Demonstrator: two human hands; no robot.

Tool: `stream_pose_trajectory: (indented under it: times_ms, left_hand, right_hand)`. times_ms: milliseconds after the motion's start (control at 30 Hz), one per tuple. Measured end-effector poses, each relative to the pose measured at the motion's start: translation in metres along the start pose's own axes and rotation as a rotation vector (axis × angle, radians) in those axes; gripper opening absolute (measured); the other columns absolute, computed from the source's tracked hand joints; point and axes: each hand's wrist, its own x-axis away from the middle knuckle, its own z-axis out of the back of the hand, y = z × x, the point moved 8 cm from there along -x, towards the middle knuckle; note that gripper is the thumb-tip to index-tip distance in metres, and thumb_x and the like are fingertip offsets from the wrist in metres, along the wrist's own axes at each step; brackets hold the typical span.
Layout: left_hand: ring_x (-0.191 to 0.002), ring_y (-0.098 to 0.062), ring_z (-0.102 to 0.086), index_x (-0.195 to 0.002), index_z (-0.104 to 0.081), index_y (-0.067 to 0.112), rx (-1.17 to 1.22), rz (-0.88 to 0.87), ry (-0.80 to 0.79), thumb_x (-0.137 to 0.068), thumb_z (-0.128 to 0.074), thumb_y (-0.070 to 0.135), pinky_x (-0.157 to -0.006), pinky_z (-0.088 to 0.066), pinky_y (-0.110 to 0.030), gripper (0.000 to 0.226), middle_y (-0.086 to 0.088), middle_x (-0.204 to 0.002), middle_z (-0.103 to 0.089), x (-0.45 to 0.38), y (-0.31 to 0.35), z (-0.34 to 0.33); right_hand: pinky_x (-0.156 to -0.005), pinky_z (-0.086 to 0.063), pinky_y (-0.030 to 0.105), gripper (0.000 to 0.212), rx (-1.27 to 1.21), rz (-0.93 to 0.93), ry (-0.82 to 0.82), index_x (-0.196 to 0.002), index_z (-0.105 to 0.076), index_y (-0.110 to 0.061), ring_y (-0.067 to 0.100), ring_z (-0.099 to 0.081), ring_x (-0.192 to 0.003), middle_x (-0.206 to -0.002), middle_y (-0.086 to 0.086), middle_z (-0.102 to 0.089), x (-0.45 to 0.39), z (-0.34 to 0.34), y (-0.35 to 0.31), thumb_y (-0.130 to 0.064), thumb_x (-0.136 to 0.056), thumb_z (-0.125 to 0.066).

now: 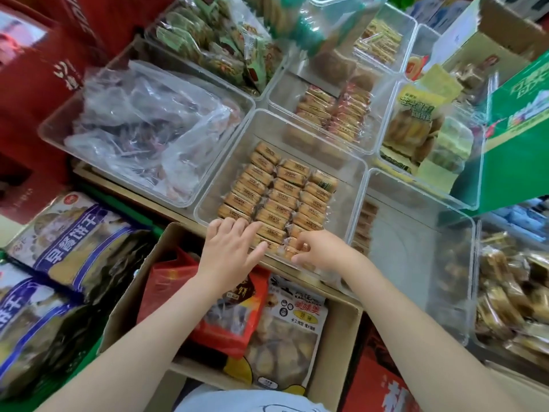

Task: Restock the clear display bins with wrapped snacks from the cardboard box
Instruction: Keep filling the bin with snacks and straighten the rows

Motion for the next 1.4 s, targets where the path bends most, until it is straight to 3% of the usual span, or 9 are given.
stream_pose_trajectory:
  times_ms: [200,333,533,733,867,1000,1167,1300,1400]
  left_hand:
    - [-0.122,-0.021,-0.050,-0.144,-0.047,0.022,0.033,-0.045,-0.201,-0.093,-0.007,0.057,-0.106,-0.028,-0.041,0.074,0.002,-0.132,-0.058,0.004,0.022,0.007]
    - [-0.126,-0.024,-0.048,-0.135,-0.058,0.018,0.232,-0.185,-0.142,-0.094,-0.027,0.053,-0.107,-0.037,-0.045,0.062,-0.004,-0.134,-0.055,0.029,0.097,0.036]
    - [-0.088,-0.023,-0.066,-0.108,-0.074,0.017,0.404,-0.532,-0.232,-0.093,-0.042,0.043,-0.078,-0.052,-0.031,0.043,0.001,-0.106,-0.067,0.106,0.260,0.047]
    - [-0.123,-0.016,-0.053,-0.129,-0.063,0.023,0.430,-0.755,-0.370,-0.095,-0.056,0.040,-0.099,-0.042,-0.027,0.039,0.005,-0.134,-0.055,0.195,0.400,0.020]
    - [-0.148,-0.013,-0.022,-0.150,-0.040,0.034,0.477,-0.822,-0.378,-0.096,-0.049,0.050,-0.119,-0.016,-0.031,0.057,0.011,-0.161,-0.028,0.245,0.476,0.001]
    - [-0.153,-0.004,0.009,-0.156,-0.029,0.037,0.416,-0.752,-0.355,-0.100,-0.042,0.053,-0.118,0.003,-0.035,0.059,0.021,-0.166,-0.005,0.269,0.509,-0.021]
    - [-0.154,-0.009,0.003,-0.154,-0.033,0.041,0.395,-0.685,-0.298,-0.097,-0.029,0.055,-0.122,0.002,-0.043,0.059,0.022,-0.166,-0.009,0.274,0.502,-0.026]
    - [-0.154,-0.007,-0.002,-0.153,-0.034,0.042,0.358,-0.664,-0.272,-0.097,-0.031,0.053,-0.123,-0.001,-0.041,0.057,0.024,-0.165,-0.012,0.274,0.503,-0.024]
    - [-0.154,-0.005,-0.003,-0.153,-0.032,0.044,0.374,-0.628,-0.286,-0.097,-0.031,0.052,-0.124,-0.005,-0.044,0.057,0.026,-0.164,-0.011,0.275,0.503,-0.025]
  right_hand:
    - [-0.087,-0.054,0.033,0.023,-0.075,0.102,0.281,-0.116,-0.063,-0.024,0.012,-0.059,-0.098,-0.111,-0.005,-0.062,0.061,0.017,0.008,-0.037,-0.098,-0.057]
    - [-0.078,-0.055,0.032,0.009,-0.239,0.169,0.485,-0.102,-0.065,-0.028,0.006,-0.060,-0.085,-0.092,-0.013,-0.063,0.138,0.018,0.052,-0.032,-0.097,-0.058]
    - [-0.071,-0.047,0.025,0.009,-0.367,0.033,0.903,-0.096,-0.072,-0.016,0.006,-0.059,-0.077,-0.086,-0.005,-0.069,0.291,-0.008,0.161,-0.018,-0.095,-0.064]
    - [-0.074,-0.050,0.025,0.013,-0.570,-0.240,1.187,-0.097,-0.074,-0.013,0.012,-0.064,-0.079,-0.089,-0.007,-0.071,0.439,-0.086,0.284,-0.017,-0.096,-0.062]
    - [-0.073,-0.045,0.025,0.014,-0.604,-0.411,1.035,-0.093,-0.071,-0.020,0.011,-0.061,-0.083,-0.085,-0.011,-0.067,0.472,-0.148,0.357,-0.021,-0.097,-0.058]
    - [-0.074,-0.050,0.030,0.021,-0.446,-0.431,0.692,-0.110,-0.068,-0.024,0.014,-0.062,-0.092,-0.105,-0.006,-0.067,0.444,-0.206,0.399,-0.032,-0.101,-0.051]
    - [-0.084,-0.056,0.038,0.022,-0.360,-0.362,0.377,-0.114,-0.067,-0.024,0.023,-0.064,-0.098,-0.110,0.001,-0.067,0.389,-0.250,0.420,-0.031,-0.101,-0.051]
    - [-0.095,-0.042,0.033,0.052,-0.279,-0.396,0.330,-0.151,-0.036,-0.023,0.032,-0.046,-0.130,-0.150,0.007,-0.039,0.351,-0.256,0.447,-0.028,-0.102,-0.052]
    - [-0.107,-0.041,0.043,0.063,-0.083,-0.360,0.217,-0.156,-0.027,-0.022,0.035,-0.042,-0.136,-0.155,0.011,-0.034,0.316,-0.277,0.466,-0.025,-0.100,-0.053]
